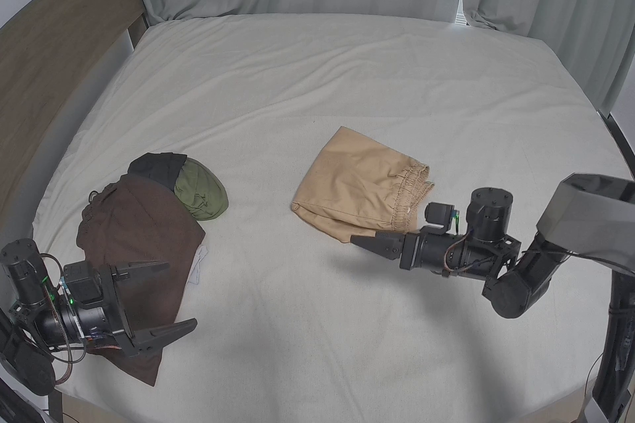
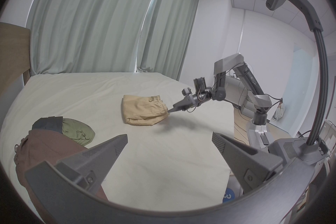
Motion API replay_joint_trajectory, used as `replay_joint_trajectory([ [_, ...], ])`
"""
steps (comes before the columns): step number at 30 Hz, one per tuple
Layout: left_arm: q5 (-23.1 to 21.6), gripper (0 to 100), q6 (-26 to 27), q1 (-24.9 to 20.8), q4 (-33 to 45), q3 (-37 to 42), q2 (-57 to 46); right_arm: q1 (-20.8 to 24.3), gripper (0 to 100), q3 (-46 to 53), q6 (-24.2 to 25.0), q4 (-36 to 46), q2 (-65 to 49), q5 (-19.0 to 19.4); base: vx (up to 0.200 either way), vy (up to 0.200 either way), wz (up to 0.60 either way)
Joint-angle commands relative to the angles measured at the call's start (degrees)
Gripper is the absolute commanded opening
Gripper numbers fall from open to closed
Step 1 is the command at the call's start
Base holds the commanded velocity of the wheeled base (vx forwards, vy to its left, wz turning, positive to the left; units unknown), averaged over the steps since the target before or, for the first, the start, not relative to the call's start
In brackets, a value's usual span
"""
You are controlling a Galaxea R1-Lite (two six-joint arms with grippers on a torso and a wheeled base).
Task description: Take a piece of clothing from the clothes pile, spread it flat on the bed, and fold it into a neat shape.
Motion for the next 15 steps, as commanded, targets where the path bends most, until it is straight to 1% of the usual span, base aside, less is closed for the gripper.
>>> replay_joint_trajectory([
  [1,-0.4,100,0.1,0.0,0.1,1.0,0.3,2.1,100,-3.0,2.3,2.5,-8.7,0.1,0.0,0.0,0.0],
  [2,-0.4,100,0.1,-0.1,0.1,1.0,0.3,1.5,100,-6.7,2.8,2.7,-8.0,0.1,0.0,0.0,0.0],
  [3,-0.5,100,0.1,-0.1,0.0,1.0,0.3,0.9,100,-8.4,2.9,2.9,-6.8,0.1,0.0,0.0,0.0],
  [7,-0.5,100,0.1,0.0,0.0,1.0,0.3,-1.2,100,-12.1,4.5,3.7,-2.7,0.1,0.0,0.0,0.0],
  [10,-0.5,100,1.0,0.0,0.1,1.0,0.5,-3.7,100,-16.9,4.7,3.7,3.5,0.1,0.0,0.0,0.0],
  [15,-0.6,100,1.9,0.1,0.3,1.0,0.6,-5.5,100,-19.4,4.8,3.1,8.8,0.1,0.0,0.0,0.0],
])
